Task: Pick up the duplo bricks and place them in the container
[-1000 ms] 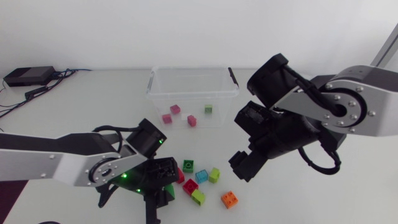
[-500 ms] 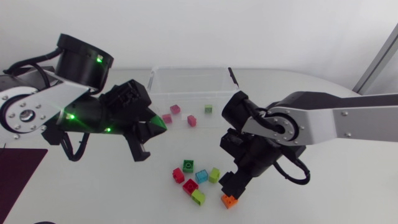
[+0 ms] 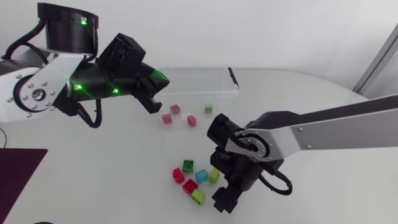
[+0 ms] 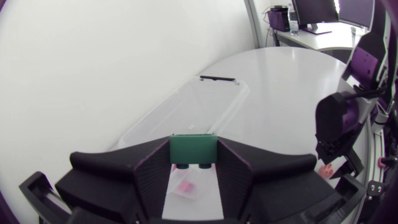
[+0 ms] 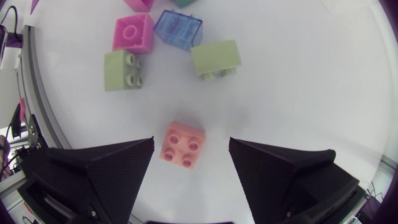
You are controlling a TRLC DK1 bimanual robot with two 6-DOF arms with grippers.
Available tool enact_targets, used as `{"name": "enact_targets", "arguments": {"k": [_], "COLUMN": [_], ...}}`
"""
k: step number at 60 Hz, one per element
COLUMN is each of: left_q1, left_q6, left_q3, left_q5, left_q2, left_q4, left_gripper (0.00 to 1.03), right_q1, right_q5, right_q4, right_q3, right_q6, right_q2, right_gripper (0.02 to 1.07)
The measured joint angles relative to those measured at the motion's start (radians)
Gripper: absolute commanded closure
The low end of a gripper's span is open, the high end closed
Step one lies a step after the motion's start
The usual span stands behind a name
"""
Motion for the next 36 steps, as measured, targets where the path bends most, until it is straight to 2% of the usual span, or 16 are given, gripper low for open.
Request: {"name": "enact_targets", "arguments": {"k": [7, 10, 13, 16, 17, 30, 34, 36], "left_q1": [0.015, 0.017, 0.017, 0.017, 0.017, 0.032, 0.037, 0.038], "left_q6": [-0.009, -0.021, -0.024, -0.027, -0.028, -0.059, -0.079, -0.086], "left_q3": [0.017, 0.024, 0.031, 0.043, 0.046, 0.152, 0.193, 0.212], "left_q5": [-0.009, -0.020, -0.028, -0.040, -0.042, -0.057, -0.061, -0.062], "left_q2": [0.062, 0.093, 0.120, 0.153, 0.159, 0.295, 0.335, 0.354], "left_q4": [0.052, 0.079, 0.097, 0.120, 0.124, 0.164, 0.167, 0.168], "left_gripper": [0.70, 0.70, 0.70, 0.69, 0.69, 0.68, 0.57, 0.43], "right_q1": [0.011, 0.014, 0.017, 0.017, 0.017, 0.012, -0.003, -0.012], "right_q5": [0.000, 0.000, -0.002, -0.004, -0.004, -0.017, -0.019, -0.018], "right_q4": [0.006, 0.008, 0.011, 0.014, 0.014, -0.019, -0.060, -0.078], "right_q3": [-0.001, -0.005, -0.011, -0.017, -0.018, -0.021, -0.019, -0.017], "right_q6": [0.000, 0.000, 0.000, 0.000, 0.000, -0.005, -0.007, -0.010], "right_q2": [0.018, 0.025, 0.029, 0.031, 0.031, -0.007, -0.045, -0.064], "right_gripper": [0.32, 0.39, 0.58, 0.72, 0.73, 0.75, 0.75, 0.75]}}
